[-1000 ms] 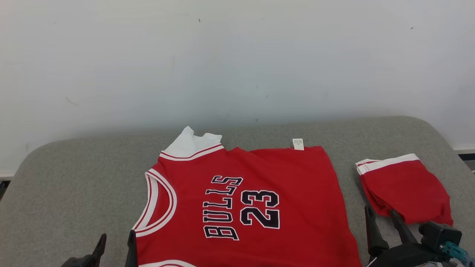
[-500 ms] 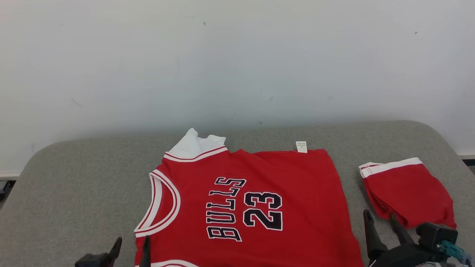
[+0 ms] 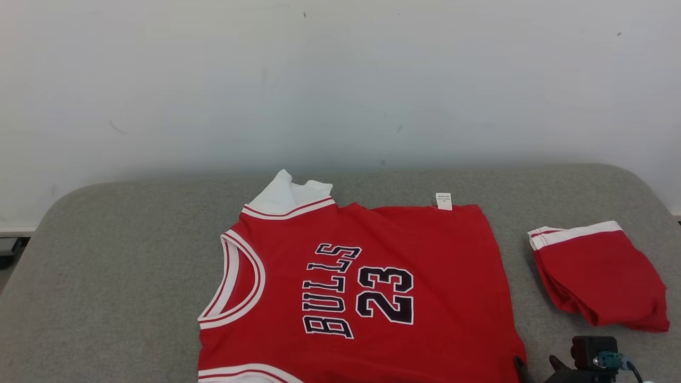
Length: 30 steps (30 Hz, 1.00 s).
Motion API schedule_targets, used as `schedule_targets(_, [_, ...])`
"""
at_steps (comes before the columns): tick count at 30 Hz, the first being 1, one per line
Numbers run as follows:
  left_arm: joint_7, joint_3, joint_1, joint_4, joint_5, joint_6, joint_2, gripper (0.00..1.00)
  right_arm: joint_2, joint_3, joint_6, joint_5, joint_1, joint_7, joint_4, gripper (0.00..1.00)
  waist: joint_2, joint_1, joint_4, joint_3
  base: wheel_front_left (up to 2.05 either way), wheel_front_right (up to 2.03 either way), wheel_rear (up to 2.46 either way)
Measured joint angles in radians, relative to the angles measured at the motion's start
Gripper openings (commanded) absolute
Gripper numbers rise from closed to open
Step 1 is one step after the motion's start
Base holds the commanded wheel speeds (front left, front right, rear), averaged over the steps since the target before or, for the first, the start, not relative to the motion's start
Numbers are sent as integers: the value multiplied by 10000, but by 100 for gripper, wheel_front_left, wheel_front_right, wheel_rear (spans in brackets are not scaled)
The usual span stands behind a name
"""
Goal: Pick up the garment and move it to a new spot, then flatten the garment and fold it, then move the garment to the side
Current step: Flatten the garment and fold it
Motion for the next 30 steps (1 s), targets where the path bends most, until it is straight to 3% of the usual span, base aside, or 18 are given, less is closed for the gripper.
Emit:
schedule_targets(9, [433,-305,36,-757,-395,-178,-420,100,36,-142,0,0,167,180,196,100,0,0,226,179,0,0,0])
schedule_targets(16, [665,-226,50,-1315,-441,-174,-353,100,40,-251,0,2,162,232,174,100,-1,0,310,208,0,0,0])
schedule_targets(30, [1062,-230,243,-1024,-516,-188,-146,98,196,-19,0,-27,108,353,447,100,-2,0,339,458,0,0,0])
